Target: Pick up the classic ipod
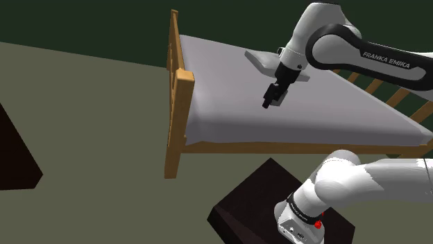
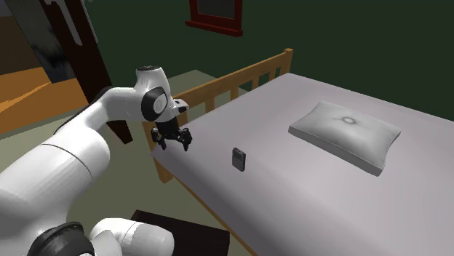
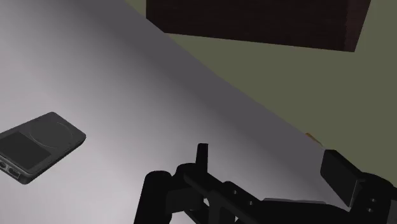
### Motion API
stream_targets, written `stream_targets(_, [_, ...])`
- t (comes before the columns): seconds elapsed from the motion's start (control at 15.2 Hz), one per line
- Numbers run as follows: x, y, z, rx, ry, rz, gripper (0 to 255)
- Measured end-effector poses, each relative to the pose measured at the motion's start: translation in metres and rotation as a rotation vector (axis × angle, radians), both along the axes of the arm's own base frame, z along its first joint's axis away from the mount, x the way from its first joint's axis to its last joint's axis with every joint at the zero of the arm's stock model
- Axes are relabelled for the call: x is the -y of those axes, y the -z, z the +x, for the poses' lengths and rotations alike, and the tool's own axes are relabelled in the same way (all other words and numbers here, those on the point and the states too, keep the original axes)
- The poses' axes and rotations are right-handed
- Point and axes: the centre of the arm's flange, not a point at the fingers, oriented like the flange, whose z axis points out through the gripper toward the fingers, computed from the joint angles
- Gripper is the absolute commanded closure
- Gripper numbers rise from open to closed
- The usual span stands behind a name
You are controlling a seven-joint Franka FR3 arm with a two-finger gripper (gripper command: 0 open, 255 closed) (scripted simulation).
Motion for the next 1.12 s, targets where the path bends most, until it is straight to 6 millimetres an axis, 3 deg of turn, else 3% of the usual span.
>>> stream_targets(0.13, [0.006, 0.000, 0.002, -0.001, 0.002, 0.002, 0])
stream_targets(0.26, [0.027, -0.001, 0.008, -0.004, 0.011, 0.007, 0])
stream_targets(1.12, [0.200, 0.006, 0.053, -0.030, 0.076, 0.050, 0])
